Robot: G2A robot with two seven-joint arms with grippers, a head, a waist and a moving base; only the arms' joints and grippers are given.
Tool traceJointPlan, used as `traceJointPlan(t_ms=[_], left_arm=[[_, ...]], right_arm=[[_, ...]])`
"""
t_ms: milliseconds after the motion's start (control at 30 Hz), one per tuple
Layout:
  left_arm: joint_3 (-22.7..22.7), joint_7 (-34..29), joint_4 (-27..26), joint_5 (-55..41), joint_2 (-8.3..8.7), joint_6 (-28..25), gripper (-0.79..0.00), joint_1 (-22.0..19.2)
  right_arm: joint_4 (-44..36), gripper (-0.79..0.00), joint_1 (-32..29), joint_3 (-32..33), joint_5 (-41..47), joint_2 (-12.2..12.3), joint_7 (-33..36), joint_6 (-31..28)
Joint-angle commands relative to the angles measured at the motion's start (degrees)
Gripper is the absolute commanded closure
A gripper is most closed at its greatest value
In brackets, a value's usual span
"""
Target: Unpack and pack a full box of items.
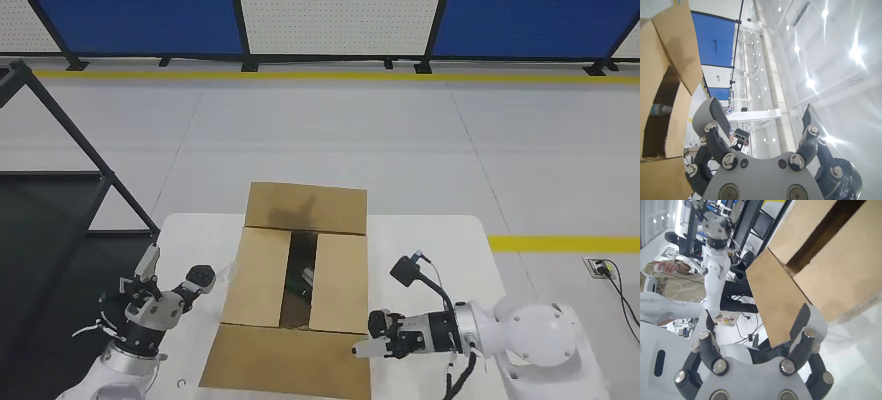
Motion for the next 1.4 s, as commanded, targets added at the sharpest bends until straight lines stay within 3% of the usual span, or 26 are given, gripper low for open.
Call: traceJointPlan(t_ms=[0,333,533,733,833,1000,1233,1367], left_arm=[[-1.04,-0.68,-0.2,-0.24,0.17,1.96,-0.785,0.4],[-1.0,0.21,0.14,0.3,0.16,1.54,-0.785,0.0],[1.56,2.17,6.02,4.2,0.39,2.21,-0.785,-8.83],[2.25,0.6,17.63,12.21,1.31,3.15,-0.785,-21.17],[2.74,-5.06,24.21,15.44,2.03,4.23,-0.785,-27.12],[4.23,-13.38,33.76,27.36,3.43,-1.19,-0.785,-34.86],[7.17,-22.82,44.35,40.44,5.08,-8.78,-0.785,-42.38],[7.43,-23.41,45.19,40.73,5.15,-8.92,-0.785,-42.87]], right_arm=[[-0.65,-0.785,-0.5,0.58,-0.83,0.2,0.41,0.35],[-0.63,-0.785,-0.78,0.26,-0.42,0.2,-0.17,0.34],[-0.53,-0.785,0.03,-1.23,0.8,0.76,-1.41,1.1],[-4.88,-0.785,-4.58,1.15,1.68,1.67,-4.41,1.75],[-7.87,-0.785,-8.22,3.15,2.71,2.13,-6.12,1.82],[-12.16,-0.785,-12.9,5.76,2.96,2.89,-7.79,2.23],[-15.76,-0.785,-16.72,7.97,3.66,3.77,-9.76,2.82],[-16.88,-0.785,-17.51,8.09,1.57,4.18,-9.64,4.19]])
